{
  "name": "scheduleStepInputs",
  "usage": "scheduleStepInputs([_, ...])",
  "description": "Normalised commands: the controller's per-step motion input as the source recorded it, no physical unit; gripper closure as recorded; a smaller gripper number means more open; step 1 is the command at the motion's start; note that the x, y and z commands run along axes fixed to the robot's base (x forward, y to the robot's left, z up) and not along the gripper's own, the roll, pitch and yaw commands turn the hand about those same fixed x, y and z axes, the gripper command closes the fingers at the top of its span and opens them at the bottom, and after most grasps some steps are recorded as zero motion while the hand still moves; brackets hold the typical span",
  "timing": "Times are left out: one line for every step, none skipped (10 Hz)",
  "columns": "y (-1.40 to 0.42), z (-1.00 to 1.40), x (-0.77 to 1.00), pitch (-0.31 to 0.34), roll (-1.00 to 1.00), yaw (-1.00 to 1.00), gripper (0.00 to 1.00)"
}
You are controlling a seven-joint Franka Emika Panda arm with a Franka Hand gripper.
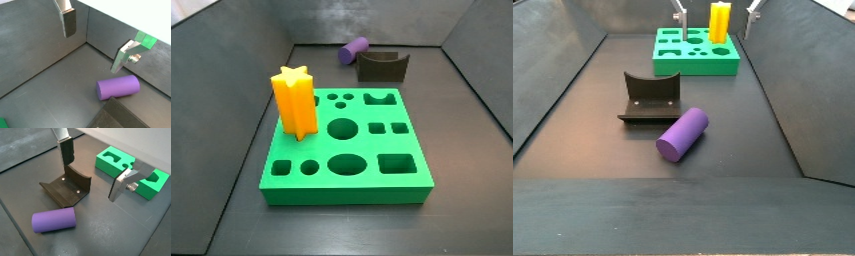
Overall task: Pick up the round object. Move up. Place the round object on the fixture. Regrasp the round object. Move to above the board. Insert the round object.
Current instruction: Pick up the round object.
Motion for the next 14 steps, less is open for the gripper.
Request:
scheduleStepInputs([0.00, 0.00, -0.05, 0.000, 0.00, 0.00, 0.00])
scheduleStepInputs([0.06, 0.00, -0.25, 0.000, 0.00, -0.12, 0.00])
scheduleStepInputs([0.27, -0.23, -0.36, -0.041, 0.05, -0.33, 0.00])
scheduleStepInputs([0.31, -0.53, -0.15, -0.089, 0.12, -0.50, 0.00])
scheduleStepInputs([0.19, -0.61, 0.11, -0.046, 0.13, -0.69, 0.00])
scheduleStepInputs([0.06, -0.57, 0.33, -0.009, 0.16, -0.74, 0.00])
scheduleStepInputs([0.01, -0.54, 0.43, -0.001, 0.15, -0.76, 0.00])
scheduleStepInputs([0.00, -0.55, 0.41, -0.007, 0.15, -0.78, 0.00])
scheduleStepInputs([0.01, -0.52, 0.41, -0.020, 0.13, -0.77, 0.00])
scheduleStepInputs([0.04, -0.49, 0.40, 0.000, 0.12, -0.79, 0.00])
scheduleStepInputs([0.04, -0.47, 0.39, 0.000, 0.11, -0.80, 0.00])
scheduleStepInputs([0.05, -0.48, 0.39, 0.000, 0.10, -0.81, 0.00])
scheduleStepInputs([0.13, -0.47, 0.35, 0.000, 0.09, -0.77, 0.00])
scheduleStepInputs([0.34, -0.40, 0.01, 0.000, 0.09, -0.61, 0.00])
